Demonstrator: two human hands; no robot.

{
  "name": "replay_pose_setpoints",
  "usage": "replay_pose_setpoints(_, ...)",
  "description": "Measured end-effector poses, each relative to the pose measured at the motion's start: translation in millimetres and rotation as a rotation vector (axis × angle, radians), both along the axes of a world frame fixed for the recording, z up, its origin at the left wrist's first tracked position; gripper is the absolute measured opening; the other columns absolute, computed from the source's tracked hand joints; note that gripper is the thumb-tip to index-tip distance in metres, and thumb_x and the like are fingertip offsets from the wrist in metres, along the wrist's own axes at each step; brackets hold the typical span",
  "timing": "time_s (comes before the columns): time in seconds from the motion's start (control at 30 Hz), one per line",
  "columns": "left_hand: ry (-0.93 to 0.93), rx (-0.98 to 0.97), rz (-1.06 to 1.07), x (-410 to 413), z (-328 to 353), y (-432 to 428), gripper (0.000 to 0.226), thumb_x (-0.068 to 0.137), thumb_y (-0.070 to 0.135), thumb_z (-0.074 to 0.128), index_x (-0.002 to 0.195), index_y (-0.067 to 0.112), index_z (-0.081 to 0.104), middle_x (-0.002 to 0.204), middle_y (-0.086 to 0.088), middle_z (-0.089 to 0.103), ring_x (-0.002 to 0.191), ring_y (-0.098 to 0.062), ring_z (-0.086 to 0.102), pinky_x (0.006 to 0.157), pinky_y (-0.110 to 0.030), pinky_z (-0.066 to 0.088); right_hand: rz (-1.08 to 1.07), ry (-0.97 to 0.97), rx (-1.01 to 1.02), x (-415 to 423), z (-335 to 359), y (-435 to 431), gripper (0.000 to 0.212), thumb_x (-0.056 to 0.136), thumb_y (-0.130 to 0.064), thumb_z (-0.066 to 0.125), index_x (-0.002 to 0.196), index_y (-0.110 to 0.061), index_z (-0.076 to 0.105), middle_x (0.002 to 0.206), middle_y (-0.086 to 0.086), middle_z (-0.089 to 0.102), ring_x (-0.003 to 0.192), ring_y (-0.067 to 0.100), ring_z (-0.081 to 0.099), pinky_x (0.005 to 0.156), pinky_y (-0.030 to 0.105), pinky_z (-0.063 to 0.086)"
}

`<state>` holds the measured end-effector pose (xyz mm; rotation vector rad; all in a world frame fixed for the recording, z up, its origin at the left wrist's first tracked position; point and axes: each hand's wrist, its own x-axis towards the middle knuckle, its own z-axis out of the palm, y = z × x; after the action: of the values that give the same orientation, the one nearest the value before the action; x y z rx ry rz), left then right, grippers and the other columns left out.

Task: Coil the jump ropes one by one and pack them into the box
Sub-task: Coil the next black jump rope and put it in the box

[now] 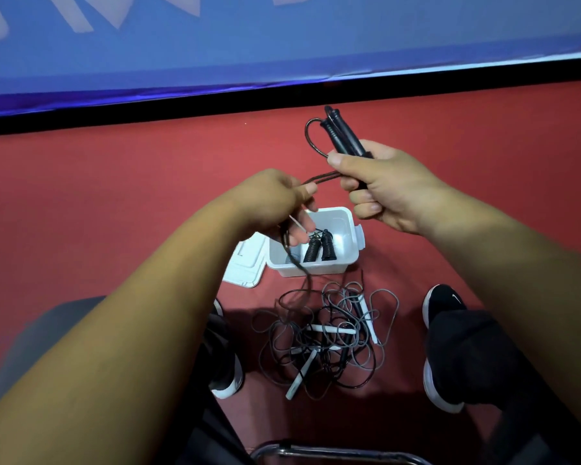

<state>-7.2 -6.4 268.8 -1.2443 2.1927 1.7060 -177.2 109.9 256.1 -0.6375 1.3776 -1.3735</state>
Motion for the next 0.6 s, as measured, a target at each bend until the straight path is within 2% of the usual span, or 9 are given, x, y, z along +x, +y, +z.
replay_pose_setpoints(0.1,0.168,0.108,0.026,3,1,-10,0.028,0.106,0.017,0.06,0.127,-0.001,0.06,0.114,-0.017,0.076,0.098,-0.029,0.076,0.097,-0.048,0.054,0.0,0.106,-0.007,-4,-2,1,0.026,0.099,-0.025,0.076,0.12,-0.014,0.067,0.069,-0.001,0.047,0.053,0.012,0.025,0.046,0.025,0.019)
replay_pose_setpoints(0.17,0.273,0.114,0.098,3,5,-15,0.031,0.099,0.013,0.067,0.13,0.008,0.062,0.121,-0.014,0.075,0.112,-0.03,0.074,0.107,-0.05,0.052,0.048,0.23,0.015,-1,-3,3,0.021,0.098,-0.024,0.076,0.118,-0.022,0.072,0.07,0.0,0.049,0.051,0.013,0.029,0.046,0.024,0.026)
replay_pose_setpoints(0.23,0.375,0.065,0.147,3,10,-16,0.035,0.099,0.024,0.069,0.133,0.02,0.062,0.118,-0.007,0.077,0.104,-0.026,0.075,0.101,-0.048,0.057,0.12,0.393,0.06,5,-4,7,0.022,0.097,-0.026,0.077,0.118,-0.031,0.072,0.069,-0.001,0.052,0.05,0.013,0.036,0.046,0.024,0.036)
replay_pose_setpoints(0.3,0.441,-0.007,0.134,5,11,-15,0.038,0.101,0.036,0.069,0.138,0.029,0.061,0.113,-0.005,0.074,0.087,-0.023,0.071,0.089,-0.045,0.063,0.193,0.456,0.082,11,-8,9,0.025,0.097,-0.029,0.077,0.12,-0.036,0.071,0.062,-0.01,0.053,0.049,0.012,0.041,0.046,0.024,0.041)
replay_pose_setpoints(0.37,0.433,-0.127,0.053,7,8,-14,0.033,0.104,0.031,0.065,0.136,0.025,0.064,0.106,-0.005,0.07,0.078,-0.018,0.065,0.08,-0.039,0.064,0.237,0.459,0.093,15,-11,11,0.024,0.097,-0.031,0.076,0.12,-0.037,0.07,0.059,-0.014,0.052,0.049,0.011,0.043,0.046,0.025,0.042)
replay_pose_setpoints(0.47,0.377,-0.27,-0.009,4,3,-15,0.023,0.106,0.017,0.06,0.127,0.013,0.071,0.096,-0.006,0.07,0.072,-0.012,0.063,0.069,-0.028,0.059,0.265,0.349,0.099,20,-10,11,0.018,0.099,-0.028,0.075,0.116,-0.028,0.07,0.071,-0.003,0.053,0.051,0.013,0.038,0.045,0.025,0.037)
replay_pose_setpoints(0.53,0.354,-0.285,-0.011,4,4,-16,0.021,0.105,0.013,0.061,0.123,0.011,0.073,0.092,-0.007,0.072,0.07,-0.012,0.063,0.069,-0.03,0.058,0.273,0.195,0.112,22,-10,12,0.02,0.1,-0.025,0.074,0.118,-0.018,0.068,0.079,0.004,0.052,0.052,0.012,0.037,0.044,0.026,0.035)
replay_pose_setpoints(0.6,0.345,-0.283,-0.02,4,5,-17,0.021,0.105,0.011,0.061,0.121,0.01,0.074,0.092,-0.009,0.075,0.07,-0.012,0.063,0.071,-0.031,0.059,0.295,0.073,0.141,22,-9,14,0.028,0.1,-0.026,0.075,0.124,-0.015,0.067,0.081,0.002,0.054,0.055,0.011,0.04,0.045,0.024,0.038)
